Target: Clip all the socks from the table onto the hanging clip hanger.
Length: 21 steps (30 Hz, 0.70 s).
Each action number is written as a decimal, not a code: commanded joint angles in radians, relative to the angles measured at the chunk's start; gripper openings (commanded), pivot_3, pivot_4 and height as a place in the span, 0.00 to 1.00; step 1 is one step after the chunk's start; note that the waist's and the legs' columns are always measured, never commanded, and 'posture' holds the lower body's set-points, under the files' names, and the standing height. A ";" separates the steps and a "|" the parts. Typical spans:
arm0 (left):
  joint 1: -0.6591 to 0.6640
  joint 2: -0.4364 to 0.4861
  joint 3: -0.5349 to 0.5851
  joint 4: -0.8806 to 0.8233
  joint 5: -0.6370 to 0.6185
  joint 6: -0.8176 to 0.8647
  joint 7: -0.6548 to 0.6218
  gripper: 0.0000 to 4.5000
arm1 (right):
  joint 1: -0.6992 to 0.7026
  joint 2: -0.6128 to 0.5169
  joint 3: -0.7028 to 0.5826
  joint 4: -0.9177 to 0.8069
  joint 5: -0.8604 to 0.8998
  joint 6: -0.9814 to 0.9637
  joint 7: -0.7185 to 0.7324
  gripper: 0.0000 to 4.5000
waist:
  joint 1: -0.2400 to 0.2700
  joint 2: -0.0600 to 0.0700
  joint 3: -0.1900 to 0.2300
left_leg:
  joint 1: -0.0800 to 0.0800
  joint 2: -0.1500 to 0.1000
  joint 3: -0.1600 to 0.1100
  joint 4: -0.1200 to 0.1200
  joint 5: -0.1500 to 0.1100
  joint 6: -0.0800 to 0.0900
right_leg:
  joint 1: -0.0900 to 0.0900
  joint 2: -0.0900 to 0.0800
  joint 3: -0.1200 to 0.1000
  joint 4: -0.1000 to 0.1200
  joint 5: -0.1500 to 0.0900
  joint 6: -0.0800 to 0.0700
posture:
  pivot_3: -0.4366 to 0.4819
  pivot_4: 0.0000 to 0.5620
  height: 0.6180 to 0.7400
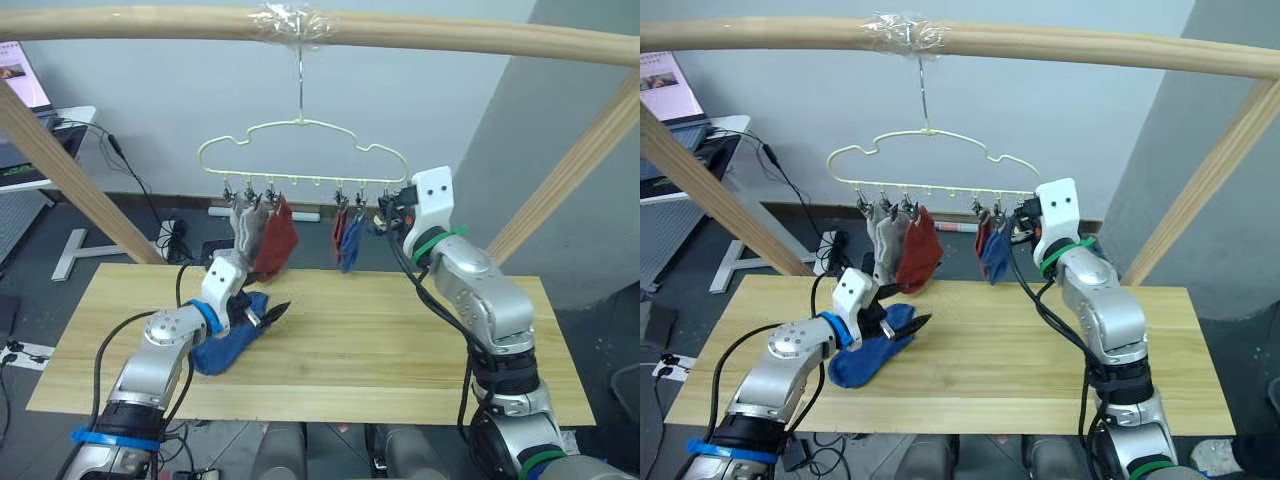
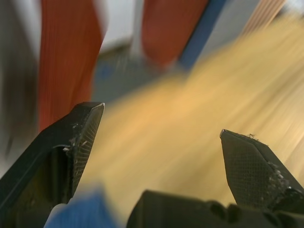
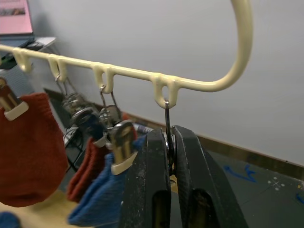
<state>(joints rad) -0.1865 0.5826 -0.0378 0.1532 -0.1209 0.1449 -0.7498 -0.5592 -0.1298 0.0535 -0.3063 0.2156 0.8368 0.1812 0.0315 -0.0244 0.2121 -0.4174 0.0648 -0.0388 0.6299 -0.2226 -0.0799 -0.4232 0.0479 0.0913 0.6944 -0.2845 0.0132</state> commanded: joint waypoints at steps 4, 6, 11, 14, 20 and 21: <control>0.079 0.012 -0.008 -0.009 0.106 0.014 0.107 1.00 | 0.042 -0.038 -0.024 -0.118 0.070 0.090 0.045 0.00 | -0.002 0.000 0.000 | 0.000 -0.001 0.002 0.000 0.000 0.000 | 0.001 -0.001 0.002 -0.001 0.000 0.000 | 0.73 0.35 1.00; 0.082 0.024 -0.023 0.011 0.146 0.071 0.125 1.00 | 0.043 -0.022 -0.025 -0.115 0.076 0.093 0.034 0.00 | 0.000 0.000 0.000 | 0.000 -0.001 0.001 0.000 0.000 0.000 | 0.001 -0.001 0.001 -0.001 0.000 0.000 | 0.73 0.35 1.00; 0.068 0.013 -0.032 0.046 0.156 0.103 0.121 1.00 | 0.026 0.007 -0.020 -0.104 0.072 0.094 0.013 0.00 | 0.001 0.000 0.000 | 0.000 0.000 0.000 0.000 0.000 0.000 | 0.001 -0.001 0.000 0.000 0.000 0.000 | 0.76 0.34 1.00; 0.010 -0.014 -0.045 0.166 0.169 0.119 0.142 1.00 | 0.013 0.014 -0.013 -0.089 0.064 0.085 0.005 0.00 | 0.014 0.000 0.000 | 0.001 -0.001 0.000 0.000 0.000 0.000 | 0.001 -0.001 -0.001 0.000 0.000 0.000 | 0.76 0.32 1.00; -0.001 -0.053 -0.047 0.224 0.113 0.246 0.087 0.72 | 0.011 0.006 -0.024 -0.089 0.060 0.088 -0.007 0.00 | 0.022 0.000 -0.002 | 0.001 -0.001 0.001 0.000 0.000 0.000 | 0.001 -0.001 0.001 0.001 0.000 0.000 | 0.75 0.31 1.00; 0.004 -0.054 -0.044 0.221 0.105 0.241 0.079 0.66 | 0.011 0.003 -0.024 -0.089 0.061 0.088 -0.006 0.00 | 0.022 0.001 -0.003 | 0.002 -0.001 0.001 0.000 0.000 0.000 | 0.001 -0.001 0.001 0.001 0.000 0.000 | 0.74 0.31 1.00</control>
<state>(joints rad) -0.2189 0.5357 -0.0687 0.3348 -0.0189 0.3469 -0.6581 -0.5321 -0.1204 0.0391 -0.3748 0.2752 0.9285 0.1740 0.0540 -0.0235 0.2092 -0.4156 0.0639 -0.0378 0.6297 -0.2226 -0.0800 -0.4218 0.0471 0.0919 0.6955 -0.2845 0.0134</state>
